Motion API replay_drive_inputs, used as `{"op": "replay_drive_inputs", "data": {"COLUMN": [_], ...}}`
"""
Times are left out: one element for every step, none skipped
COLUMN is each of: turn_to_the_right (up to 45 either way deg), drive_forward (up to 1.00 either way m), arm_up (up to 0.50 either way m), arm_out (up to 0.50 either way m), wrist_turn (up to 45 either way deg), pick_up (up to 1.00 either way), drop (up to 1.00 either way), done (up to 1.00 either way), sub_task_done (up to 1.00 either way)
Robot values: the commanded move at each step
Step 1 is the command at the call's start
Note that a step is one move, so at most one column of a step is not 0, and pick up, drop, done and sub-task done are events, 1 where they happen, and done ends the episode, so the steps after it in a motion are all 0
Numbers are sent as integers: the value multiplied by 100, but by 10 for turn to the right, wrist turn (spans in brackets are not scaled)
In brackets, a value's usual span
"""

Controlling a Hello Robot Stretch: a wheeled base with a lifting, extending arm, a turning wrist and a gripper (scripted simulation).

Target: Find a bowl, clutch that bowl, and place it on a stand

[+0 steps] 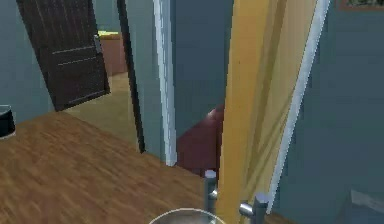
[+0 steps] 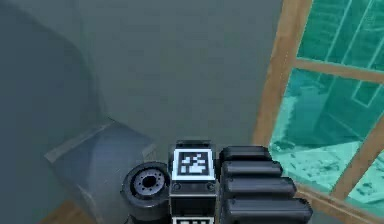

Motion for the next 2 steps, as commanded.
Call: {"op": "replay_drive_inputs", "data": {"turn_to_the_right": [-450, -90], "drive_forward": [0, 0], "arm_up": [0, 0], "arm_out": [0, 0], "wrist_turn": [0, 0], "pick_up": [0, 0], "drop": [0, 0], "done": [0, 0], "sub_task_done": [0, 0]}}
